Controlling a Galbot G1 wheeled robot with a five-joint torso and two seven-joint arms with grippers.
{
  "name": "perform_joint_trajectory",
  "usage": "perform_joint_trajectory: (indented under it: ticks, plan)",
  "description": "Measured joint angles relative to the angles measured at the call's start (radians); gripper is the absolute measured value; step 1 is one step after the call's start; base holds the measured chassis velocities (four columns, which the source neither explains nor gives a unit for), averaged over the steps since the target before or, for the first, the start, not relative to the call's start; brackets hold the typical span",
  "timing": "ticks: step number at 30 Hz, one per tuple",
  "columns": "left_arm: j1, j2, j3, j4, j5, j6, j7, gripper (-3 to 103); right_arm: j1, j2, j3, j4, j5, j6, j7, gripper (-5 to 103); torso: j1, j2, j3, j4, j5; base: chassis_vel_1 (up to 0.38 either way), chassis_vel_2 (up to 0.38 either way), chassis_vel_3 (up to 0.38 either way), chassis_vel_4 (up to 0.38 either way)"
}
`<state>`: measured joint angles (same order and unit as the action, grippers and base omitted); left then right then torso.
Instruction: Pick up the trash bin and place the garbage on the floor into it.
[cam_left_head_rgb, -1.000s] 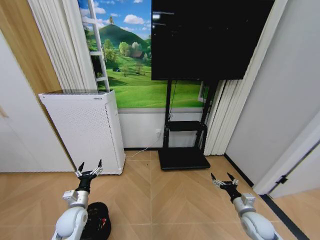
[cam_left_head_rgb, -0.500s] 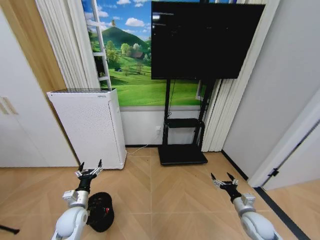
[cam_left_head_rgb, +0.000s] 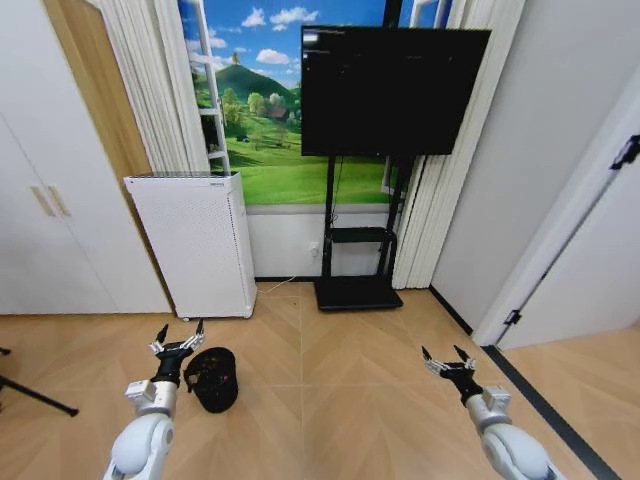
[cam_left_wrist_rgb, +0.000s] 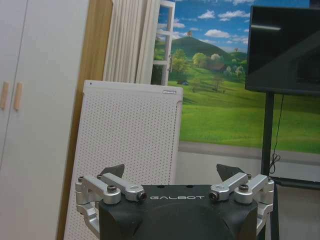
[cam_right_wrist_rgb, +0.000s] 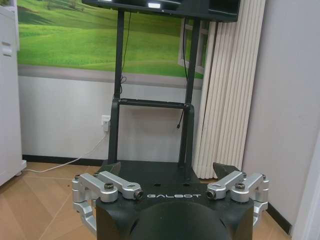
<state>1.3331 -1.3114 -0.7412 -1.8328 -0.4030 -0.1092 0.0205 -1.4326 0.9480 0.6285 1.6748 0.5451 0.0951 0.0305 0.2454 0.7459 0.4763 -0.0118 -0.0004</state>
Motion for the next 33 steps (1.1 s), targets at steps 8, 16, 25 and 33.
perform_joint_trajectory:
  ticks: [8, 16, 25, 33]
  plan:
    - [0.000, 0.000, 0.000, 0.000, 0.000, 0.000, 0.000, 100, 0.000, 0.000, 0.000, 0.000, 0.000, 0.000, 0.000, 100, 0.000, 0.000, 0.000, -0.0002, 0.0019, 0.366, -0.359, -0.355, 0.356]
    - [0.000, 0.000, 0.000, 0.000, 0.000, 0.000, 0.000, 100, 0.000, 0.000, 0.000, 0.000, 0.000, 0.000, 0.000, 100, 0.000, 0.000, 0.000, 0.0000, -0.0017, 0.359, -0.361, -0.350, 0.348]
    - [0.000, 0.000, -0.001, 0.000, 0.000, 0.000, 0.000, 100, 0.000, 0.000, 0.000, 0.000, 0.000, 0.000, 0.000, 100, -0.001, 0.000, -0.001, 0.0000, 0.0015, 0.321, -0.319, -0.315, 0.311]
    - [0.000, 0.000, 0.000, 0.000, 0.000, 0.000, 0.000, 100, 0.000, 0.000, 0.000, 0.000, 0.000, 0.000, 0.000, 100, 0.000, -0.001, 0.000, -0.0001, -0.0004, 0.001, -0.007, -0.042, 0.036]
